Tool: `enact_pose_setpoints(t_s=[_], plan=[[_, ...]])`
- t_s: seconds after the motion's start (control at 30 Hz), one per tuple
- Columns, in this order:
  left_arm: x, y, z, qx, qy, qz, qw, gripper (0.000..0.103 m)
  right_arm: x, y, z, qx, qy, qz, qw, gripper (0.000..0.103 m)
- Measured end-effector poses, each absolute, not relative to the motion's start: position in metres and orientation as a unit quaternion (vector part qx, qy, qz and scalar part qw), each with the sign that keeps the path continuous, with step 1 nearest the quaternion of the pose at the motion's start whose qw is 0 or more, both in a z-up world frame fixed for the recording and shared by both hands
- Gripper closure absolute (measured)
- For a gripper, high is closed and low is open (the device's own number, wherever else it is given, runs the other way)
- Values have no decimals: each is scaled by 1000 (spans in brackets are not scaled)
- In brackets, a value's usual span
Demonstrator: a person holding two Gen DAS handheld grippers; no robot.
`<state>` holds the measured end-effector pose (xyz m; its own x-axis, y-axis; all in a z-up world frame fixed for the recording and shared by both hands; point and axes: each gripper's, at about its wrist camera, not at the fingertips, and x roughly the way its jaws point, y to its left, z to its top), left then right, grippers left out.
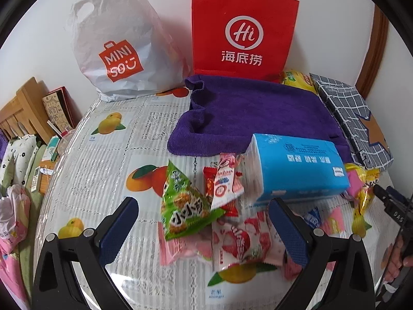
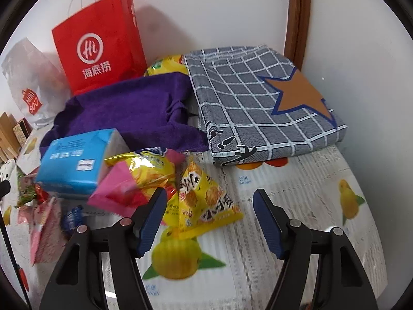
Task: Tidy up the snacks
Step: 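Grasp the green triangular packet with the left gripper while the right grasps the yellow triangular packet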
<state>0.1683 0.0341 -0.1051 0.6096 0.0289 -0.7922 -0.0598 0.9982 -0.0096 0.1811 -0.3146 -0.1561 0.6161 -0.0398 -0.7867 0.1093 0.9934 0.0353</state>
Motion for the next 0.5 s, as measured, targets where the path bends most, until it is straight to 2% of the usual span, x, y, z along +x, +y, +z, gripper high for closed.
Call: enact_pose_setpoints(t_s=[0.1, 0.43, 0.5], plan=[[176, 37, -109, -21, 447, 28, 894, 2, 193, -314, -168, 40, 447, -35, 893, 41], [187, 56, -119, -48, 455, 33, 889, 2, 207, -317, -194, 38, 468, -31, 883, 41], [188, 55, -121, -49, 455, 28, 889, 2, 206, -318, -196, 35, 470, -33, 881, 44]])
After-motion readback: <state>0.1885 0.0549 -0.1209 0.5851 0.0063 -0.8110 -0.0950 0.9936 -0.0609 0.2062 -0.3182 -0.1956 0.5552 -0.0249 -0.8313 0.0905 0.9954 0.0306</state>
